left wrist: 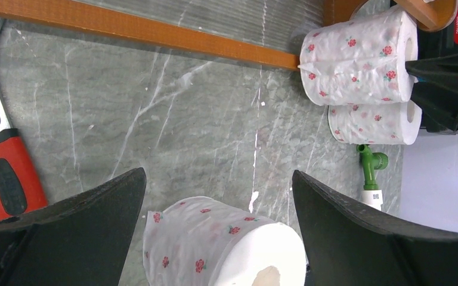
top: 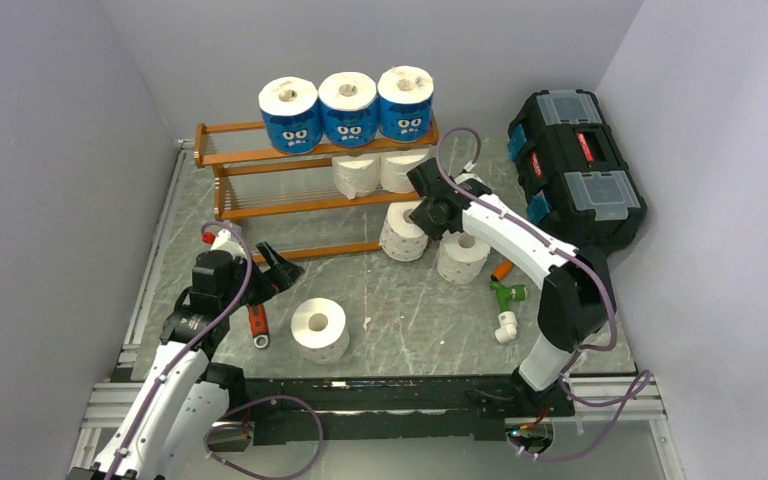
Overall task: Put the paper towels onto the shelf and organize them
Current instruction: Place the paper towel on the shelf.
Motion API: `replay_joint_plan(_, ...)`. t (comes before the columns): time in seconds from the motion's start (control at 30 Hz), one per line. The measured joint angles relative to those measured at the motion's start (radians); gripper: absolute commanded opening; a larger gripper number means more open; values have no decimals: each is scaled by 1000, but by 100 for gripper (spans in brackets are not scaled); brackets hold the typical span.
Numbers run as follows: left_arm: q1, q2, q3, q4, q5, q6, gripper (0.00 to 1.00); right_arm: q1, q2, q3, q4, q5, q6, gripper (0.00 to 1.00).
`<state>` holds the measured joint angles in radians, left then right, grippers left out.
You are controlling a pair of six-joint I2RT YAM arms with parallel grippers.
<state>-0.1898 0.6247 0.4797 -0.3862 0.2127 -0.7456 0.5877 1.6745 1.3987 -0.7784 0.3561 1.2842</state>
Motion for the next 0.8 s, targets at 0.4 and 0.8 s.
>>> replay_joint_plan(0.4,0,2,-2,0,0,0,99,0,63,71,0,0,2,0)
replay_joint_plan(0.8,0,8,-2,0,0,0,99,0,80,89,2,-5,-13,26)
